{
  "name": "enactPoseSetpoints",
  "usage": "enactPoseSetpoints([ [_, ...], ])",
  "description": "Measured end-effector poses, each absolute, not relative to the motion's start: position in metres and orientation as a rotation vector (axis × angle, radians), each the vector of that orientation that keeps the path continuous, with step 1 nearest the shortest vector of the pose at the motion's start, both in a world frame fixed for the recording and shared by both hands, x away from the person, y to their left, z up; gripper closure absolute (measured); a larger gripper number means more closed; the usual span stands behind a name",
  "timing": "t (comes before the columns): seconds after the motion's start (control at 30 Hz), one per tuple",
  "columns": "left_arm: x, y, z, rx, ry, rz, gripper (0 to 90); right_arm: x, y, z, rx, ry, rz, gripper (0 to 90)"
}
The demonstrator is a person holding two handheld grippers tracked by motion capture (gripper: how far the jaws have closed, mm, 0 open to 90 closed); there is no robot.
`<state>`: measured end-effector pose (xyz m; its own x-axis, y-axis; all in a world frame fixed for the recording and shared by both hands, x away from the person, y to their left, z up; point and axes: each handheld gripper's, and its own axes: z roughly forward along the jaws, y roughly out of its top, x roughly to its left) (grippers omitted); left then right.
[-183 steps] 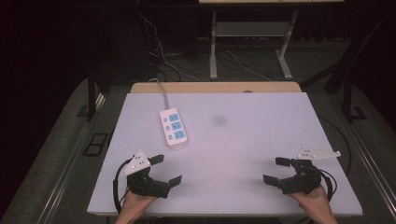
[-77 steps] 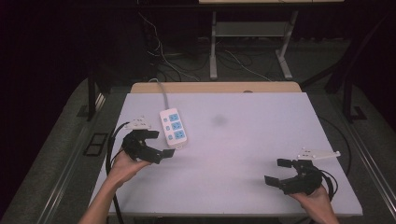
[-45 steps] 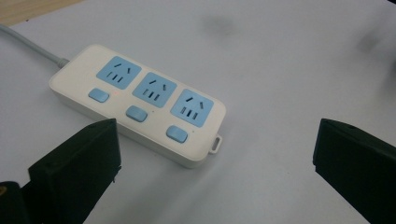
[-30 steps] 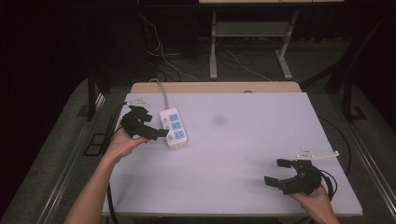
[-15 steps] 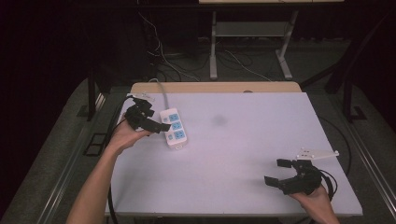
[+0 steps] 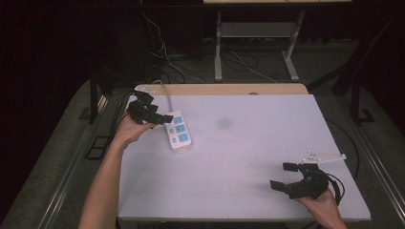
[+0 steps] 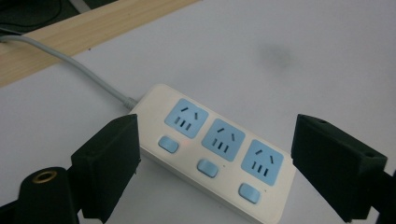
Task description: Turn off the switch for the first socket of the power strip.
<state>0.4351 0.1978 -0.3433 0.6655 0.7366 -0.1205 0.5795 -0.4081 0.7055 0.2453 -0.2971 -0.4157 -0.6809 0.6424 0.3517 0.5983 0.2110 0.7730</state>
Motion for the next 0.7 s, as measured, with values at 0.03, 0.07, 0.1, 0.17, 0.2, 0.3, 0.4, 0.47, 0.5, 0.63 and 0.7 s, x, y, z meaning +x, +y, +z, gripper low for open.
enactPoseSetpoints([
  [0.03, 0.436, 0.198, -0.344, 2.129, 1.016, 0.274, 16.4, 0.245, -0.297, -0.416, 1.235, 2.409, 1.503, 0.6],
  [0.07, 0.437, 0.198, -0.345, 2.129, 1.017, 0.278, 18.9, 0.245, -0.297, -0.416, 1.235, 2.410, 1.504, 0.6],
  [0.1, 0.438, 0.198, -0.345, 2.128, 1.017, 0.284, 21.3, 0.245, -0.297, -0.416, 1.235, 2.411, 1.503, 0.6],
  [0.17, 0.440, 0.197, -0.348, 2.125, 1.023, 0.289, 25.9, 0.245, -0.297, -0.416, 1.234, 2.412, 1.503, 0.6],
  [0.2, 0.441, 0.197, -0.349, 2.124, 1.028, 0.292, 28.1, 0.245, -0.297, -0.416, 1.234, 2.412, 1.503, 0.6],
  [0.3, 0.445, 0.197, -0.353, 2.122, 1.032, 0.297, 36.4, 0.246, -0.297, -0.416, 1.233, 2.416, 1.497, 0.6],
  [0.4, 0.449, 0.199, -0.357, 2.110, 1.040, 0.304, 45.2, 0.245, -0.297, -0.416, 1.226, 2.420, 1.494, 0.6],
  [0.47, 0.451, 0.200, -0.359, 2.102, 1.048, 0.309, 50.1, 0.245, -0.297, -0.416, 1.228, 2.422, 1.491, 0.6],
  [0.5, 0.452, 0.201, -0.361, 2.097, 1.049, 0.308, 52.2, 0.246, -0.297, -0.417, 1.229, 2.423, 1.490, 0.6],
  [0.63, 0.456, 0.203, -0.365, 2.090, 1.068, 0.304, 57.8, 0.246, -0.297, -0.417, 1.225, 2.425, 1.488, 0.6],
  [0.7, 0.459, 0.204, -0.368, 2.087, 1.074, 0.301, 59.5, 0.246, -0.297, -0.417, 1.224, 2.426, 1.487, 0.6],
])
